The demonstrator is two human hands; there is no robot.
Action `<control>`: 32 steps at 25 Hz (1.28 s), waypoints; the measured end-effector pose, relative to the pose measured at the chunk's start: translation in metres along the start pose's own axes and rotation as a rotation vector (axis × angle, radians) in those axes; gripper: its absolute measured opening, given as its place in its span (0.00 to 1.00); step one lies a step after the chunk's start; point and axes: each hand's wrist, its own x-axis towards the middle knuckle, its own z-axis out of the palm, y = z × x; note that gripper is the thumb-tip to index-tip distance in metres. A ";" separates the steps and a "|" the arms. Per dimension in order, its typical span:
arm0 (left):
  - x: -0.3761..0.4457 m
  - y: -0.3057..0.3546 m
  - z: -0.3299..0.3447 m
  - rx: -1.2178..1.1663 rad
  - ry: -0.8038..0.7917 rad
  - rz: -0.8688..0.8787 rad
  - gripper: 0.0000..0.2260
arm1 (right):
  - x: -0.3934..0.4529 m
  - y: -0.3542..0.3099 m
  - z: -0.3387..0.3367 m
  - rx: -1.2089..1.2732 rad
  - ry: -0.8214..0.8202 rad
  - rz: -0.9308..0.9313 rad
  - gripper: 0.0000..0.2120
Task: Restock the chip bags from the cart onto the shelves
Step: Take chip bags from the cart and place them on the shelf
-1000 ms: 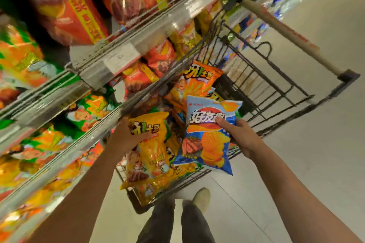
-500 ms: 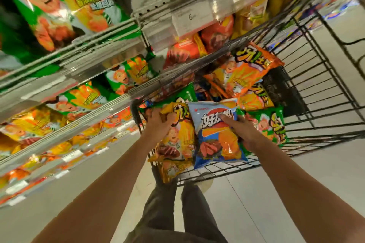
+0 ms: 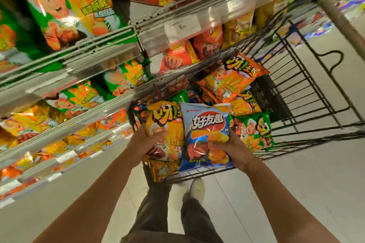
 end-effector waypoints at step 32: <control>-0.323 -0.173 -0.253 -0.646 0.400 0.380 0.21 | -0.174 -0.013 0.335 -0.529 -0.313 -0.396 0.34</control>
